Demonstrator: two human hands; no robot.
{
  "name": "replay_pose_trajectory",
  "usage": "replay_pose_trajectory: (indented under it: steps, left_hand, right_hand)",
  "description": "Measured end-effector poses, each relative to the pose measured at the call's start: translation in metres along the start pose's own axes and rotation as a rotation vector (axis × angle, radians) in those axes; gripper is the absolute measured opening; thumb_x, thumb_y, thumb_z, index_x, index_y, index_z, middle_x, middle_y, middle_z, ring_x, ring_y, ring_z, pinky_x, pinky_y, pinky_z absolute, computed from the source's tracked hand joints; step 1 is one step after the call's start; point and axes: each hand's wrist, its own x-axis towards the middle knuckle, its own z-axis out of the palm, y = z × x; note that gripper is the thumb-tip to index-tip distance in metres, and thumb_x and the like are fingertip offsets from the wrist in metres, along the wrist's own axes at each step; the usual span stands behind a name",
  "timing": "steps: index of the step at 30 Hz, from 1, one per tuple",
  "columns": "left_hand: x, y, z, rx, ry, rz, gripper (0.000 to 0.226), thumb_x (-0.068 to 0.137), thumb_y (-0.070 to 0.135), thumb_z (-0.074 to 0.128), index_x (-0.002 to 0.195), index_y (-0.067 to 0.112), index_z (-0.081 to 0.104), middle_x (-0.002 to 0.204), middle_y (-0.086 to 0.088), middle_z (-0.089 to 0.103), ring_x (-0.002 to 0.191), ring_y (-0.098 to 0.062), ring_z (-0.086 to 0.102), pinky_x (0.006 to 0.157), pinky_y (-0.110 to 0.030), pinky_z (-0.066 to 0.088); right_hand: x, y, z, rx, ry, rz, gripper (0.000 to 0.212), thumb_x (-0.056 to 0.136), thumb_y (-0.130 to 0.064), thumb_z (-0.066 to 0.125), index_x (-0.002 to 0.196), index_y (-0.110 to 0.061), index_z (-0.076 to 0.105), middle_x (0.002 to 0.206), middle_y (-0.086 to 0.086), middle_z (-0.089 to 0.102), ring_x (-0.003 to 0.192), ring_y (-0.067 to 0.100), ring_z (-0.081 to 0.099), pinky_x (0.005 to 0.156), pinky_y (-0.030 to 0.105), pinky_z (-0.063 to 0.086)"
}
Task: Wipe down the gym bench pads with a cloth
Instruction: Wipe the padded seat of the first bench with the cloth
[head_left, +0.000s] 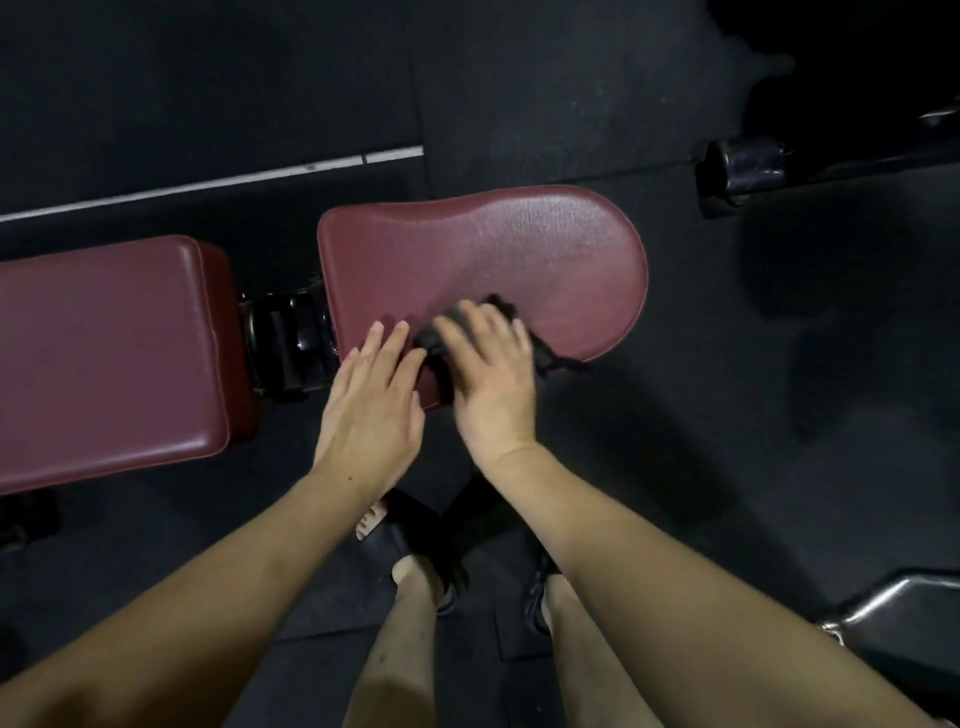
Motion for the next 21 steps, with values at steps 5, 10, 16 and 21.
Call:
replay_pose_trajectory:
  steps: [5, 10, 16, 21]
  left_hand:
    - [-0.005, -0.010, -0.005, -0.010, 0.005, -0.050, 0.054, 0.101, 0.021, 0.051, 0.153, 0.009, 0.043, 0.168, -0.009, 0.026, 0.158, -0.026, 0.013, 0.128, -0.046, 0.018]
    - [-0.011, -0.013, -0.002, -0.065, 0.043, -0.095, 0.052, 0.102, 0.020, 0.051, 0.152, 0.009, 0.044, 0.168, -0.009, 0.026, 0.158, -0.025, 0.013, 0.128, -0.045, 0.018]
    - [-0.033, -0.032, -0.004, -0.097, 0.046, -0.190, 0.052, 0.103, 0.019, 0.049, 0.154, 0.011, 0.041, 0.169, -0.006, 0.022, 0.159, -0.022, 0.009, 0.128, -0.045, 0.015]
    - [-0.050, -0.047, 0.001, -0.087, 0.044, -0.239, 0.054, 0.102, 0.018, 0.048, 0.155, 0.010, 0.039, 0.170, -0.006, 0.020, 0.159, -0.022, 0.008, 0.128, -0.045, 0.015]
  right_hand:
    - [0.009, 0.051, -0.028, -0.064, -0.091, -0.215, 0.047, 0.094, -0.010, 0.062, 0.140, -0.017, 0.061, 0.147, 0.010, 0.056, 0.138, 0.035, 0.050, 0.117, 0.053, 0.036]
    - [0.019, 0.113, -0.064, -0.071, 0.071, 0.063, 0.036, 0.106, -0.020, 0.051, 0.140, -0.012, 0.061, 0.148, 0.007, 0.055, 0.139, 0.030, 0.048, 0.122, 0.049, 0.031]
    - [-0.006, -0.003, 0.005, -0.010, 0.109, 0.103, 0.053, 0.083, -0.003, 0.068, 0.135, -0.017, 0.065, 0.143, 0.008, 0.058, 0.137, 0.031, 0.050, 0.120, 0.054, 0.029]
    - [-0.014, -0.013, 0.021, -0.042, -0.151, -0.344, 0.083, 0.068, -0.002, 0.081, 0.145, -0.021, 0.057, 0.152, 0.009, 0.053, 0.146, 0.032, 0.044, 0.123, 0.051, 0.026]
